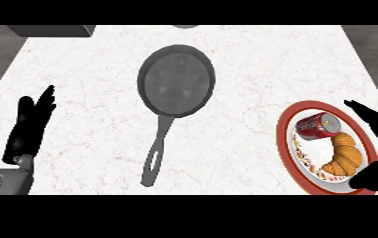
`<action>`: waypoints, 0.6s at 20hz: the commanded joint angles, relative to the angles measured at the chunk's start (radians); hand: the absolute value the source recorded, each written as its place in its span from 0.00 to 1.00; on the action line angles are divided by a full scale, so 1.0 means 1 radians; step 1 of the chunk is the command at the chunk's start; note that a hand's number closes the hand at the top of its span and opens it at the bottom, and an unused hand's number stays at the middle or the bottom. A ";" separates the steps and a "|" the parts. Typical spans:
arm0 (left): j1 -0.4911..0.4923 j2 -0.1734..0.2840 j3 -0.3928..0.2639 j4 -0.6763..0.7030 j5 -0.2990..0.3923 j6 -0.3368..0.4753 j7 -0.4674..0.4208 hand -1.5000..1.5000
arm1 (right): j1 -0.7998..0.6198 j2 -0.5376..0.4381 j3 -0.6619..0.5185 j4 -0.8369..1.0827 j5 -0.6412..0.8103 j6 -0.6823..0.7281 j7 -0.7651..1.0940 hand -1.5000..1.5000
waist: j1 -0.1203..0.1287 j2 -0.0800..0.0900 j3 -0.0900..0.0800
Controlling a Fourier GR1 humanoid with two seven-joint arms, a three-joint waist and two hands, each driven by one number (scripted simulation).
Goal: Pick the croissant from the plate and place it in the pan
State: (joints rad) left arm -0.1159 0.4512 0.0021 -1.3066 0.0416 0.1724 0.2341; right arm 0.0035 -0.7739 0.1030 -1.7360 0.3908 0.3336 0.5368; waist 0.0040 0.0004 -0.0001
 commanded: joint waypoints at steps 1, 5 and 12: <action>0.056 -0.003 0.020 -0.067 -0.016 -0.016 0.005 0.50 | -0.017 0.089 0.046 -0.006 0.100 0.007 0.078 0.00 | 0.000 -0.001 0.000; 0.002 -0.014 0.064 0.068 -0.034 -0.047 -0.056 0.50 | -0.001 0.060 -0.041 0.086 0.134 0.042 -0.055 0.00 | -0.005 0.000 0.000; 0.009 -0.066 0.060 -0.044 -0.084 -0.035 0.037 0.50 | -0.018 0.131 -0.061 0.099 0.196 0.131 -0.081 0.00 | -0.003 -0.001 0.000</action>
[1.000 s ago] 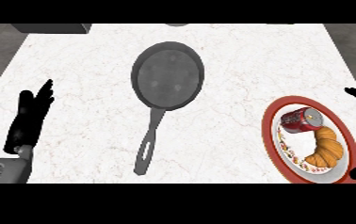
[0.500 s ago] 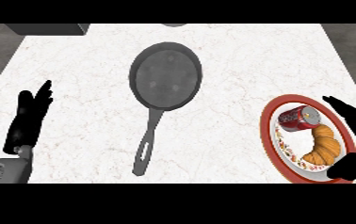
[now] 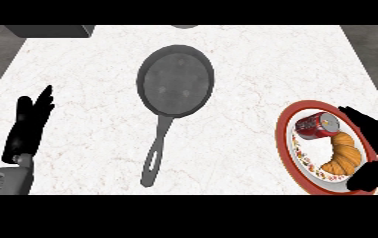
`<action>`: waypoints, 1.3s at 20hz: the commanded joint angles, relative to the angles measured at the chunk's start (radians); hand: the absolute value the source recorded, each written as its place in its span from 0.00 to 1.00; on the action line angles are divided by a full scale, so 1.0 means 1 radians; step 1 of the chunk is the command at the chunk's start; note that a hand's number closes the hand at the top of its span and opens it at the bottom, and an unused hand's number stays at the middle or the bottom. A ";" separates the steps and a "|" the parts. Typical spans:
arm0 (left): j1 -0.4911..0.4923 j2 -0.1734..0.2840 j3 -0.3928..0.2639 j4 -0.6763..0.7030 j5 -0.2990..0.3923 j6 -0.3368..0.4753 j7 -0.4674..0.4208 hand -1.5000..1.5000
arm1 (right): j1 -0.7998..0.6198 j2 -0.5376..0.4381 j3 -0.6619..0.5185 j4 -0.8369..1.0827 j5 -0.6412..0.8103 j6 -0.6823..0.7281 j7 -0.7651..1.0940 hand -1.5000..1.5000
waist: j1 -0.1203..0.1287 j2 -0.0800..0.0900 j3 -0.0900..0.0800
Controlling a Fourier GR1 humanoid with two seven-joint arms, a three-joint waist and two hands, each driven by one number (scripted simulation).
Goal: Pick the croissant from the plate and place it in the pan
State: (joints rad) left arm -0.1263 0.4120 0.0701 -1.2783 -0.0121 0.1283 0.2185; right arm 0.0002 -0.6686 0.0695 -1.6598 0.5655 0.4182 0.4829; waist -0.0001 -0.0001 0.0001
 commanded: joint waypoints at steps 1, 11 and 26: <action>0.022 -0.048 -0.009 -0.004 -0.057 0.027 -0.014 0.50 | -0.006 0.030 -0.034 0.079 0.055 0.000 -0.094 0.00 | 0.000 0.000 0.000; 0.015 -0.028 0.076 -0.027 -0.039 -0.076 0.019 0.50 | -0.025 0.103 -0.080 0.148 0.169 0.005 -0.158 0.00 | 0.000 0.000 0.000; -0.004 -0.052 0.103 -0.058 -0.069 -0.117 0.049 0.50 | -0.055 0.178 -0.020 0.314 0.381 -0.118 -0.272 1.00 | 0.003 0.001 0.000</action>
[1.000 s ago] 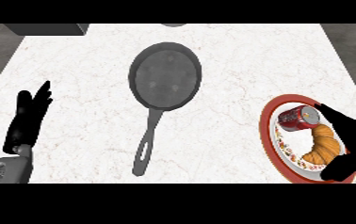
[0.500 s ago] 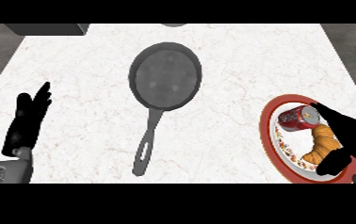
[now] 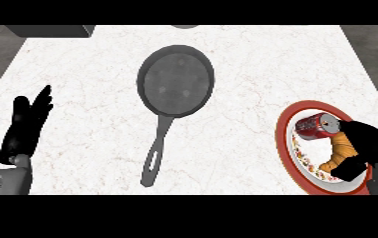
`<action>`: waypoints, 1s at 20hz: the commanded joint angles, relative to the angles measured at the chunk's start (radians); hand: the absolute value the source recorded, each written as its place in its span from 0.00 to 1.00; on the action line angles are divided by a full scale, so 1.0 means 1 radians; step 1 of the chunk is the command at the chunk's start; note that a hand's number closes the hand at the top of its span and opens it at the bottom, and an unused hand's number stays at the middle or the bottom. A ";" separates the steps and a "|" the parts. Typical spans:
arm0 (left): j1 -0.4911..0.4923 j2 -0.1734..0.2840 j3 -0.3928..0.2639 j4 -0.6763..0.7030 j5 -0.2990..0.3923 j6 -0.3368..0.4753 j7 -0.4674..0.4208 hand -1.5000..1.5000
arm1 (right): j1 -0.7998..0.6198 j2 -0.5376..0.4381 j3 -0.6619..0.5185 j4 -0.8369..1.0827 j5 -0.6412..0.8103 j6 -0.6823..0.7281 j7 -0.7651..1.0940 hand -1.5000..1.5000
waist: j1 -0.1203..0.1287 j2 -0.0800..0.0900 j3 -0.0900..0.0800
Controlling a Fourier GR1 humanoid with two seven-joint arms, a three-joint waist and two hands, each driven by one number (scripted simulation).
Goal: Pick the croissant from the plate and place it in the pan
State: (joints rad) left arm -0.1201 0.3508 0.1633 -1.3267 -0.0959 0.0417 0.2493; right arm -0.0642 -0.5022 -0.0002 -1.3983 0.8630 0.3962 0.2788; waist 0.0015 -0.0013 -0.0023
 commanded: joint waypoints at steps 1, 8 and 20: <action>-0.063 -0.010 0.007 0.081 -0.022 0.016 -0.017 0.50 | -0.012 -0.018 0.032 0.020 0.090 -0.088 -0.063 1.00 | -0.004 0.003 0.002; 0.021 -0.027 0.014 -0.050 -0.033 -0.006 0.025 0.50 | -0.003 0.007 -0.018 0.059 0.143 -0.137 -0.117 1.00 | -0.001 0.001 0.002; -0.016 -0.006 0.047 0.067 -0.015 -0.035 -0.058 0.50 | -0.315 0.008 0.053 0.181 0.077 -0.104 -0.462 1.00 | 0.002 0.002 0.002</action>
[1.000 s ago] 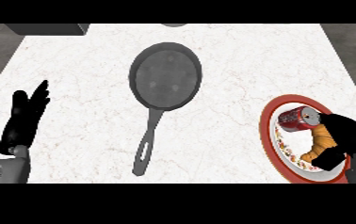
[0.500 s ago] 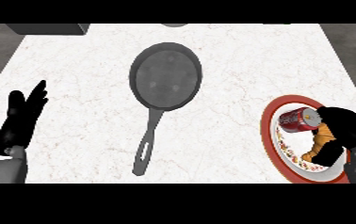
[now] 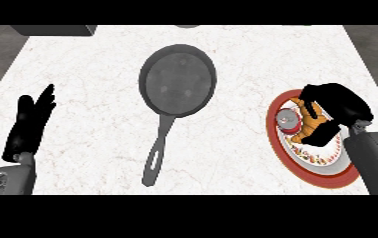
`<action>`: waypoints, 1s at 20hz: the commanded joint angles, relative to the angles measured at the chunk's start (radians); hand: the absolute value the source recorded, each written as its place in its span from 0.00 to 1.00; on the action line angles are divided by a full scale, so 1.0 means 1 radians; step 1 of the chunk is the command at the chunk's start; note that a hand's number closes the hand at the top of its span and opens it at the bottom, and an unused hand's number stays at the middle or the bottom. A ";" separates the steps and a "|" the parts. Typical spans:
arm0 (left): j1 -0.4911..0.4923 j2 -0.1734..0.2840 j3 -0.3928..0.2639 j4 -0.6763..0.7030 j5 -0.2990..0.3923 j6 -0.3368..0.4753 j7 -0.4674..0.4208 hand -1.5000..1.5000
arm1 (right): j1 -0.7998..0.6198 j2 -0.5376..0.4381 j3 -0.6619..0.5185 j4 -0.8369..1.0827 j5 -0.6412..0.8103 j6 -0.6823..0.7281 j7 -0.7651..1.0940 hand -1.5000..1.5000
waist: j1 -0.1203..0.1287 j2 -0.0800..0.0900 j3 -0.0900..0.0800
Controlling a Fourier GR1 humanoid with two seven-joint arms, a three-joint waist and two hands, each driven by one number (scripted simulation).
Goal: Pick the croissant from the plate and place it in the pan
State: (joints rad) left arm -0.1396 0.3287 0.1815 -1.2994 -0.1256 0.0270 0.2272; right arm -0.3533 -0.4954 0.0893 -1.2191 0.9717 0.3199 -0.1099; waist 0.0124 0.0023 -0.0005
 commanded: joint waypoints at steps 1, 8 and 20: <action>0.005 -0.028 -0.007 0.024 -0.016 0.024 -0.034 0.50 | -0.081 0.047 -0.029 0.027 -0.026 -0.083 -0.073 1.00 | -0.002 0.000 0.001; 0.022 -0.018 -0.005 -0.027 -0.014 0.019 0.016 0.50 | -0.121 0.094 -0.135 -0.138 -0.186 -0.188 -0.205 1.00 | -0.009 -0.004 0.001; 0.029 0.021 0.036 -0.009 0.006 -0.042 -0.006 0.50 | -0.319 0.387 -0.051 -0.082 -0.162 -0.189 0.073 1.00 | -0.001 -0.001 0.000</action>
State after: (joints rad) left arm -0.1070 0.3325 0.2025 -1.3365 -0.1221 0.0017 0.2384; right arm -0.6125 -0.2135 0.0126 -1.3482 0.8018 0.1610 -0.1106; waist 0.0091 0.0003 -0.0003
